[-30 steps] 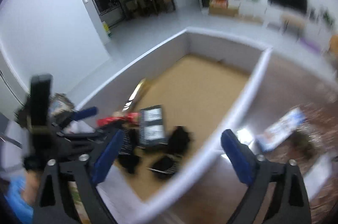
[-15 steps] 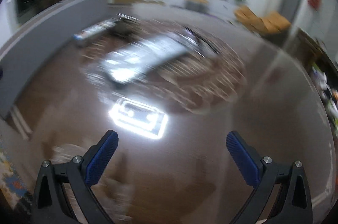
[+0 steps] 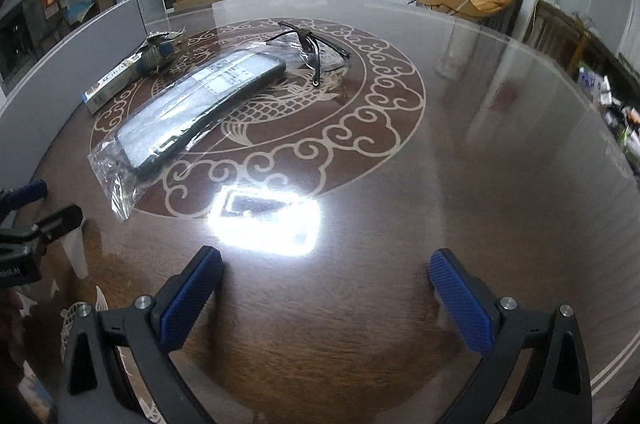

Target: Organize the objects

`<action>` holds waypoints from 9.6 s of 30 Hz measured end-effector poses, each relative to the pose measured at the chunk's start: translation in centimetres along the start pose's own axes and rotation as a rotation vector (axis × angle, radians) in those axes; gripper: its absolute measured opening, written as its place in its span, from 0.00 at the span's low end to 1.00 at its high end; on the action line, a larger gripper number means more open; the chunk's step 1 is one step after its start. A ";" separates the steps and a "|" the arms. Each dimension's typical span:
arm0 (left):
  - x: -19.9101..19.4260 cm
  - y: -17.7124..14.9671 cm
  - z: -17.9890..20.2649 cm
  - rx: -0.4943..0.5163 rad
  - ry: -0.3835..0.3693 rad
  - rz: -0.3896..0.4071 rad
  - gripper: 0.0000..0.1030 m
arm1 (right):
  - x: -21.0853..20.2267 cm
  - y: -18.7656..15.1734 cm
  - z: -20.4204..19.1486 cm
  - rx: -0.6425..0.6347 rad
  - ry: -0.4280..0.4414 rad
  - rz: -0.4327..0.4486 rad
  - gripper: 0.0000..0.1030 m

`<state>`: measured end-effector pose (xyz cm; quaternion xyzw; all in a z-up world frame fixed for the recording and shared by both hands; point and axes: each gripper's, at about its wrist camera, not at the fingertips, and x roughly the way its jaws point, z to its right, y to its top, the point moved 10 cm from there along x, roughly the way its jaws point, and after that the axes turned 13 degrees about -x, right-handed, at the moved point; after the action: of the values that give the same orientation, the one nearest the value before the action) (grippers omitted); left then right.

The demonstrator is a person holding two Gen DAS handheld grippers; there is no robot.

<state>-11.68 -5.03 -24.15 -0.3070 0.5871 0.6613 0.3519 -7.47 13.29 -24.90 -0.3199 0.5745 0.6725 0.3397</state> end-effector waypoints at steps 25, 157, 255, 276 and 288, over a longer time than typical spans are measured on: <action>-0.4 0.1 -0.1 -0.009 0.002 0.007 1.00 | 0.4 0.4 -0.3 0.002 -0.003 0.001 1.00; 1.6 1.9 -0.4 -0.005 0.001 -0.011 1.00 | 1.0 -0.5 -0.7 -0.003 0.006 0.002 1.00; -14.5 4.2 -24.8 -0.432 0.112 0.187 0.73 | -10.6 15.6 -29.4 -0.297 0.462 0.195 0.97; -0.4 0.5 6.9 0.067 -0.076 0.002 0.97 | -3.7 0.0 4.4 0.063 -0.035 -0.020 1.00; 3.1 1.9 7.5 0.087 -0.061 -0.006 1.00 | -2.8 -0.2 4.5 0.076 -0.049 -0.015 1.00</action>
<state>-14.93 2.59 -24.77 -0.2730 0.6031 0.6432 0.3847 -5.92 17.52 -22.15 -0.2946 0.5888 0.6552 0.3704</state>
